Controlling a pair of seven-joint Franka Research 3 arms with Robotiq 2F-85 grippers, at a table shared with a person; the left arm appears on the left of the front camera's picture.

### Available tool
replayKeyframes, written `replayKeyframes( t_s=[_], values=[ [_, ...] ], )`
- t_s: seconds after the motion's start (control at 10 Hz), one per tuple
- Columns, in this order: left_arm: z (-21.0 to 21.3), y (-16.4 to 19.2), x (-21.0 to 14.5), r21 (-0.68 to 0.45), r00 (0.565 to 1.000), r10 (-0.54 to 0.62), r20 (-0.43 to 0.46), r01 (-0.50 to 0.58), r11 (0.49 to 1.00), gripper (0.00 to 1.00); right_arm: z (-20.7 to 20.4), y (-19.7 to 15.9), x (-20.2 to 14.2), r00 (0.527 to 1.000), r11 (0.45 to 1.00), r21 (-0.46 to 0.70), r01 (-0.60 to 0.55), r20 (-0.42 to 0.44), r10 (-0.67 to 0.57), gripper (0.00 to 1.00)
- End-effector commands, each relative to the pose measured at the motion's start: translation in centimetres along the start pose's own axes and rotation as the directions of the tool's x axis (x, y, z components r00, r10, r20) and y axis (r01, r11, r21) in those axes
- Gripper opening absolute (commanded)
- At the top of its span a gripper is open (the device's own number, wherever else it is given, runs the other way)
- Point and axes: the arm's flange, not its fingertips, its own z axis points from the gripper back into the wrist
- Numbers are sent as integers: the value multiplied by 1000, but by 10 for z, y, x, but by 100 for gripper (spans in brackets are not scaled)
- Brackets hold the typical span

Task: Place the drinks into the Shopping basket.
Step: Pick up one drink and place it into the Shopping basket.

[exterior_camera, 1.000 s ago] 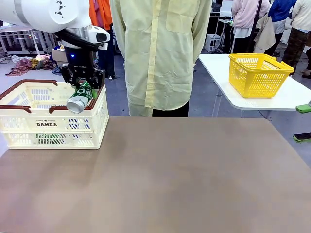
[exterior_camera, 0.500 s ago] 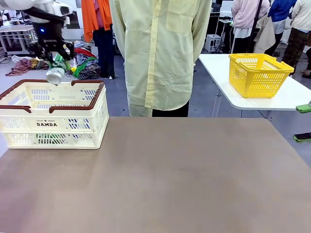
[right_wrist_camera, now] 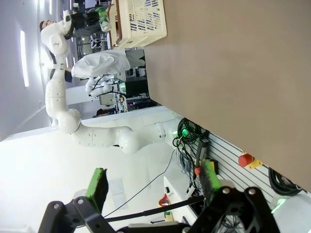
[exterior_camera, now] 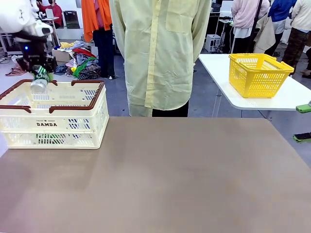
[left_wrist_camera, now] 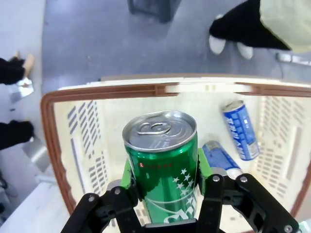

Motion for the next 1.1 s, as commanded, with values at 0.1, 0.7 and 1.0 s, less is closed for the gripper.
replayKeyframes(
  t_s=[0.1, 0.7, 1.0],
  values=[
    [-26, 8, -14, -54, 995, -58, -80, 54, 997, 0, 2, 6, 1, 1000, 1000, 16, 15, 2, -15, 100],
    [-76, 11, -21, -84, 984, -59, -167, 45, 995, 0, 2, 6, 1, 1000, 1000, 16, 15, 2, -15, 100],
    [-81, 11, -18, -79, 978, -58, -202, 43, 996, 7, 2, 6, 1, 1000, 1000, 16, 15, 2, -15, 100]
  ],
)
